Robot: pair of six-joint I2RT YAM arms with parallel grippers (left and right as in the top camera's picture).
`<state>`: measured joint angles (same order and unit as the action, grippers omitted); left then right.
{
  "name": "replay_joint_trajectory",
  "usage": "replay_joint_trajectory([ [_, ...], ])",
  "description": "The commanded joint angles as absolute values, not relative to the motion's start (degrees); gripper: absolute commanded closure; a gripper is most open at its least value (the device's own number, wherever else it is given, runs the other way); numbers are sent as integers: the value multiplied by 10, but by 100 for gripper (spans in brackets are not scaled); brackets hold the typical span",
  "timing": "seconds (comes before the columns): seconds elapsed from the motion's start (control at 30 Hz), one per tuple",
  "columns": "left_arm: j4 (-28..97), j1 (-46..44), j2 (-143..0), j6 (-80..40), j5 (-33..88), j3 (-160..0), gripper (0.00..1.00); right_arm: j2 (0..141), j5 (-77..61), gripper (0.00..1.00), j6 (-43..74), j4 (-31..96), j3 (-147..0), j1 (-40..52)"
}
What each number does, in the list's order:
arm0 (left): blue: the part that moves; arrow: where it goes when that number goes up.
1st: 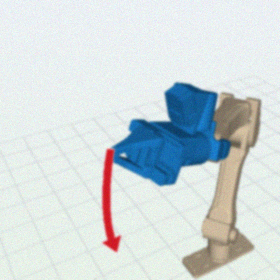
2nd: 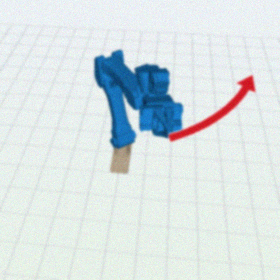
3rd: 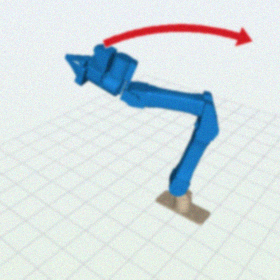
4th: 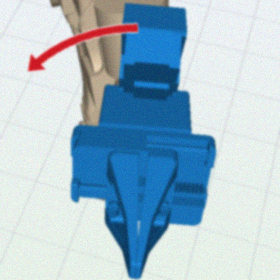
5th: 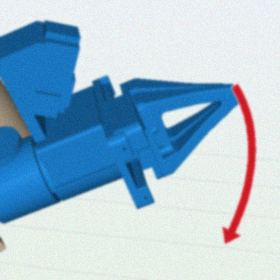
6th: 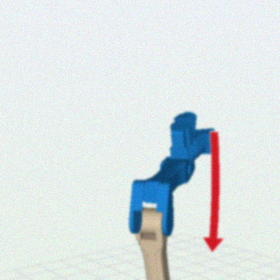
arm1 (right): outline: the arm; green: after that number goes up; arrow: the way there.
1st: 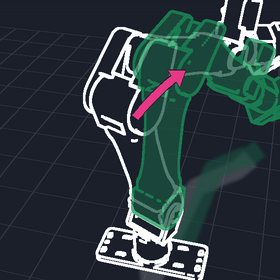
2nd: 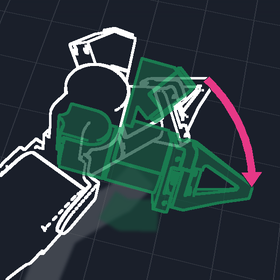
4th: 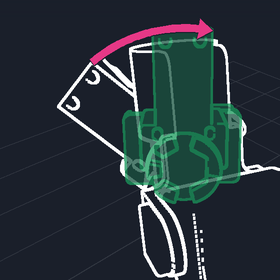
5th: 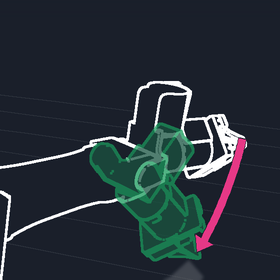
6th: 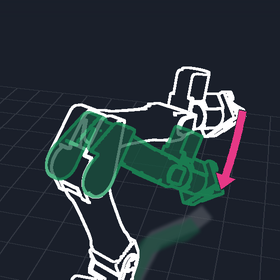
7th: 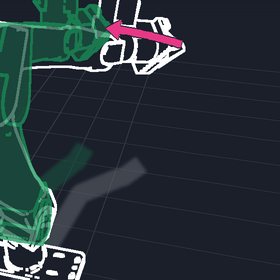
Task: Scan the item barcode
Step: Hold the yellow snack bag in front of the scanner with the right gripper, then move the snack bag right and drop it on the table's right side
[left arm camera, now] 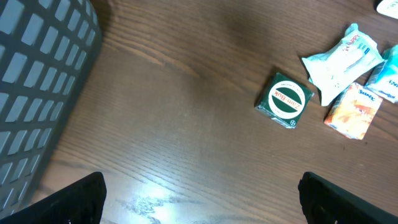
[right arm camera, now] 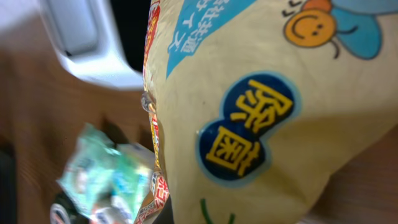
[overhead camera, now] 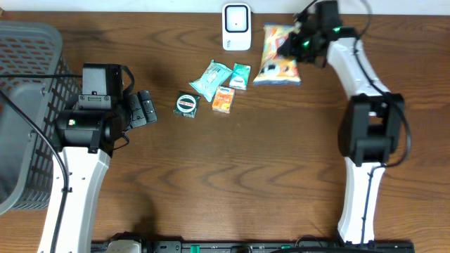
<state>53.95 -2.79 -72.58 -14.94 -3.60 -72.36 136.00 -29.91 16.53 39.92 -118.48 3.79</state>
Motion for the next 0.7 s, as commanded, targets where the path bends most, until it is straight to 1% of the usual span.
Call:
replay_joint_trajectory([
  [0.0, 542, -26, -723, -146, -44, -726, 3, 1275, -306, 99, 171, 369, -1192, 39],
  [0.17, 542, -26, -723, -146, -44, -726, 3, 1280, -306, 99, 171, 290, -1191, 73],
  [0.33, 542, -26, -723, -146, -44, -727, 2, 1328, -306, 99, 172, 209, -1191, 134],
  [0.4, 542, -26, -723, -146, -44, -727, 2, 1350, -306, 99, 192, 185, -1191, 150],
  [0.5, 542, -26, -723, -146, -44, -726, 2, 1371, -306, 99, 212, 163, -1191, 162],
  [0.67, 542, -26, -723, -146, -44, -726, 2, 1378, -302, 99, 212, 158, -1191, 165],
])
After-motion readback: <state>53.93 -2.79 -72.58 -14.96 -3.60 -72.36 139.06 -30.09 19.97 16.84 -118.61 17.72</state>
